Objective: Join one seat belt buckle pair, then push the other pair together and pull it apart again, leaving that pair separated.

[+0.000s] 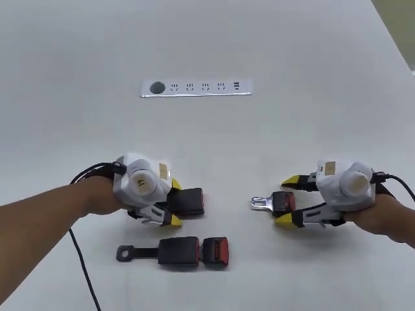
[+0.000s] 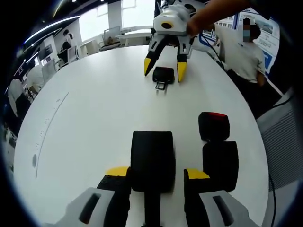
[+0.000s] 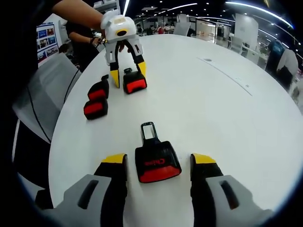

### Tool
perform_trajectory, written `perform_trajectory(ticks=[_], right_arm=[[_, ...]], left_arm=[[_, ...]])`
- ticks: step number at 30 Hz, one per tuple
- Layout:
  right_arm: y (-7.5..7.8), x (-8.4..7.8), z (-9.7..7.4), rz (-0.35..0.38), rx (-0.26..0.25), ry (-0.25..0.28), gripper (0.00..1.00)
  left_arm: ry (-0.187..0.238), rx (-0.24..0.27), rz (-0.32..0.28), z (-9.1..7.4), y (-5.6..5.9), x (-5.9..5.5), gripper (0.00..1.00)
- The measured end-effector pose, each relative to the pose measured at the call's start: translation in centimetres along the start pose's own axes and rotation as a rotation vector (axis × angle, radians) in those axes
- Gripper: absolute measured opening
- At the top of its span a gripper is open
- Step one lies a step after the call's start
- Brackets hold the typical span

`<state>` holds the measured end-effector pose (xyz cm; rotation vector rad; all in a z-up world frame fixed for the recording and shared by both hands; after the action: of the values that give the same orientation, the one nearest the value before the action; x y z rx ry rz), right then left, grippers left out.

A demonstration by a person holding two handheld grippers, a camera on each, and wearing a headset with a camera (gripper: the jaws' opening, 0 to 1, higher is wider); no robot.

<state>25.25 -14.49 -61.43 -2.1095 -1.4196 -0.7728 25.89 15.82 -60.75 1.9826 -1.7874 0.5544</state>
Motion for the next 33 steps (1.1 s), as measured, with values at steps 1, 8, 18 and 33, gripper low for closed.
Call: perform_trajectory(ticks=[1, 8, 18, 33], right_arm=[[-0.1, 0.2, 0.0, 0.021, -0.007, 0.005, 0.58], [-0.1, 0.5, 0.0, 0.036, -0.076, 0.022, 0.66], [-1.6, 1.6, -0.9, 0.117, -0.211, 0.102, 0.72], [-4.3, 2.8, -2.9, 0.201, -0.415, 0.207, 0.82]], left_arm=[[-0.001, -0.001, -0.011, 0.0, 0.1, 0.0, 0.53], [0.04, 0.043, -0.129, -1.0, 0.1, 0.0, 0.72], [0.107, 0.098, -0.235, -2.4, 0.7, -0.1, 0.82], [0.232, 0.267, -0.423, -5.9, 3.4, -0.7, 0.94]])
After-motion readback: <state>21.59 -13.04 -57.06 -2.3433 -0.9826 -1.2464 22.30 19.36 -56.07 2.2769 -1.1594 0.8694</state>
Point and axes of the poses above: the centre of the closed fingertips' face, and the gripper's own axes: z roughly forward along the fingers, y roughly to its right, x roughly out of its top, the point moved 10 cm from there along -z, roughly backward along the fingers
